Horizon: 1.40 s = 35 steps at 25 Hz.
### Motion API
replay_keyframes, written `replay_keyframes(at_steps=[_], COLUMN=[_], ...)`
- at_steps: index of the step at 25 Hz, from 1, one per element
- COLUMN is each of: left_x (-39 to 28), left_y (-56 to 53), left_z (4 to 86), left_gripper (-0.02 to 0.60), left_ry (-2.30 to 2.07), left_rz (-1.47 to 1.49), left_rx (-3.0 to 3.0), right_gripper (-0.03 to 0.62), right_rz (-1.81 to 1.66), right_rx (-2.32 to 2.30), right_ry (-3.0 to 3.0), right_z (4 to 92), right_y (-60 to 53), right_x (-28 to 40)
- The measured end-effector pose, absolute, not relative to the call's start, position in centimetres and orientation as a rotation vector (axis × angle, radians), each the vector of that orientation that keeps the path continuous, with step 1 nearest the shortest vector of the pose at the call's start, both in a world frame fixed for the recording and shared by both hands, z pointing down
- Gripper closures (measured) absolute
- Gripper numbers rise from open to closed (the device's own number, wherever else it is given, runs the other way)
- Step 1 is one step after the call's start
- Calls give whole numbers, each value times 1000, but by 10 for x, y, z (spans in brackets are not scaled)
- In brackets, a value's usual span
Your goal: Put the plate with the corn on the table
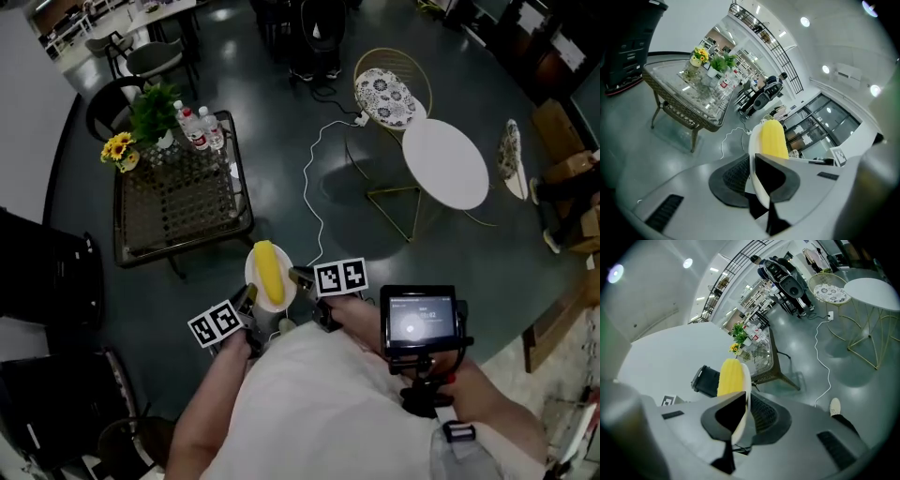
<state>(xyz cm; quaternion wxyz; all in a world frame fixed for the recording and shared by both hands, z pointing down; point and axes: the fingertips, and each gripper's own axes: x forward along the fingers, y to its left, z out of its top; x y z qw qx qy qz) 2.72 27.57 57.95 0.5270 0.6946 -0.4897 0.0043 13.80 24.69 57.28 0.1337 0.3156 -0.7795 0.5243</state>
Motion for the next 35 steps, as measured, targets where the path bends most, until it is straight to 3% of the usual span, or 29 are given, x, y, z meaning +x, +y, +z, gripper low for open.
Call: replay_keyframes(at_steps=[19, 35], left_x=[114, 132], left_y=[151, 78], left_z=[596, 598], left_gripper=[537, 537], left_ry=[-1189, -1365], left_rz=[20, -72], left_rx=[1611, 1496], right_gripper=[554, 554], right_rz=[1578, 1556], right_rx=[804, 550], right_ry=[-2260, -2309], right_z=[584, 587], right_y=[118, 27], right_x=[222, 234])
